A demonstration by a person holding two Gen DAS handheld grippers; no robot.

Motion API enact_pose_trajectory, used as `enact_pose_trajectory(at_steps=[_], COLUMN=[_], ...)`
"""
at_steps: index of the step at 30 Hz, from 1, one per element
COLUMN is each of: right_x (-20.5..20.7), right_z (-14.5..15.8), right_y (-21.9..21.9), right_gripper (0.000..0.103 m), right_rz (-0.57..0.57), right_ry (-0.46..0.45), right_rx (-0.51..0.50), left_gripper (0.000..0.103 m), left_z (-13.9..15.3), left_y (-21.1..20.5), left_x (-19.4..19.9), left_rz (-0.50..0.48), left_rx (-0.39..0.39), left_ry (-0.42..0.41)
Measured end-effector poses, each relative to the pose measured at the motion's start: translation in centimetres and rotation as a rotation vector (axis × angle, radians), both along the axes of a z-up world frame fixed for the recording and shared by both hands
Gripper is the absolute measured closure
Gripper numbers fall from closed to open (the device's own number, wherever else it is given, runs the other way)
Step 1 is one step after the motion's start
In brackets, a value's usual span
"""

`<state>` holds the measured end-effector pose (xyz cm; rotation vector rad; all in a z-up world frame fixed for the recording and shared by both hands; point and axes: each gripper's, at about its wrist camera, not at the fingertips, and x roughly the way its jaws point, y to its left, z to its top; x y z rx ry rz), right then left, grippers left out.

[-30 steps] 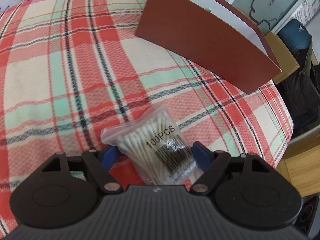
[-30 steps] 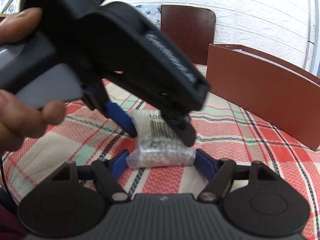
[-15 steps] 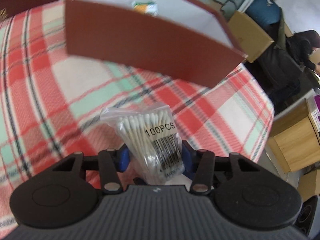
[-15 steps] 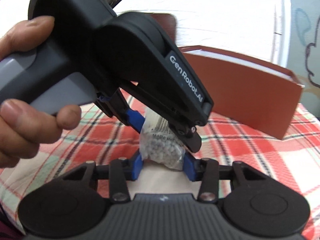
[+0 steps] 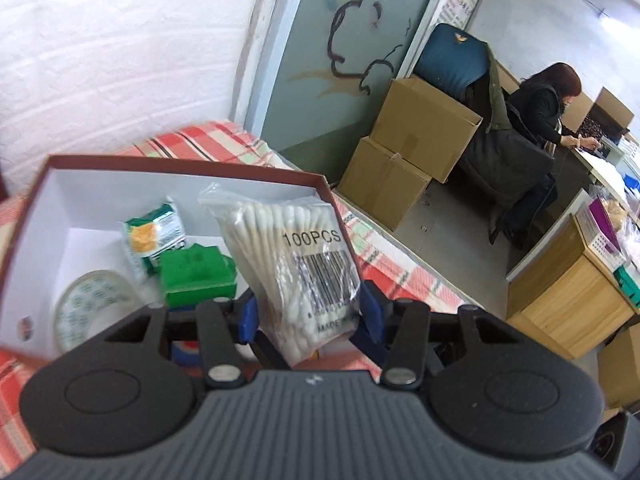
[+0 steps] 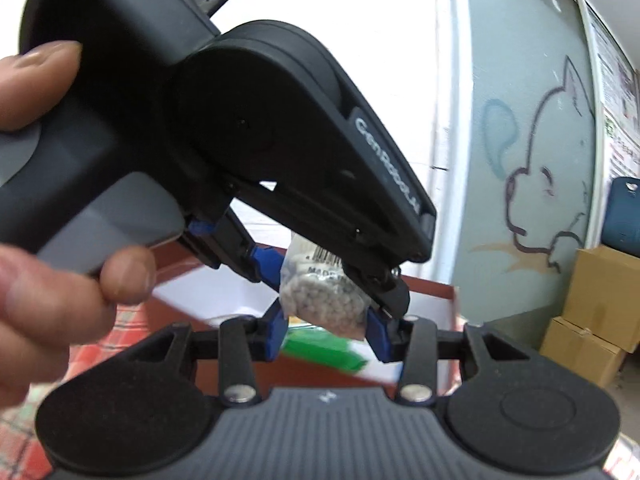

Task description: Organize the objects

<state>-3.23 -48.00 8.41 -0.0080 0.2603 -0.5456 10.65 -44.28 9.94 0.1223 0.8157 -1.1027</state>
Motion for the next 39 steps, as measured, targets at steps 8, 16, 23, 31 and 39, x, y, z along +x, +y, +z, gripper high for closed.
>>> enact_pose_trajectory(at_steps=[8,16,23,31,39], right_x=[2.7,1.7,-1.2,-5.6,-7.6], right_z=[-2.1,-1.4,-0.4,0.4,1.0], right_y=[-4.6,-3.7,-2.2,1.0,5.0], right_gripper=[0.049,0.036,0.036,0.035,0.035], right_rz=[-0.054,-0.069,-0.056,0.004,0.055], right_ry=[0.053,0.037,-0.001,-0.013,-0.004], right_rx=[0.056,0.060,0.103,0.184,0.251], left_gripper=[0.044,0.044,0.044,0.043,0.038], left_z=[-1.5,0.7,2.8,2.7,1.4], left_y=[-1.9,0.1,5.3,11.6,17.8], left_x=[2.0,0.5,-2.1,-5.6,-8.4], left_rz=[0.074,0.116,0.202,0.289,0.382], left_rx=[0.016,0.091,0.124,0.167,0.181], left_ry=[0.013,-0.136,-0.273,-0.334,-0.349])
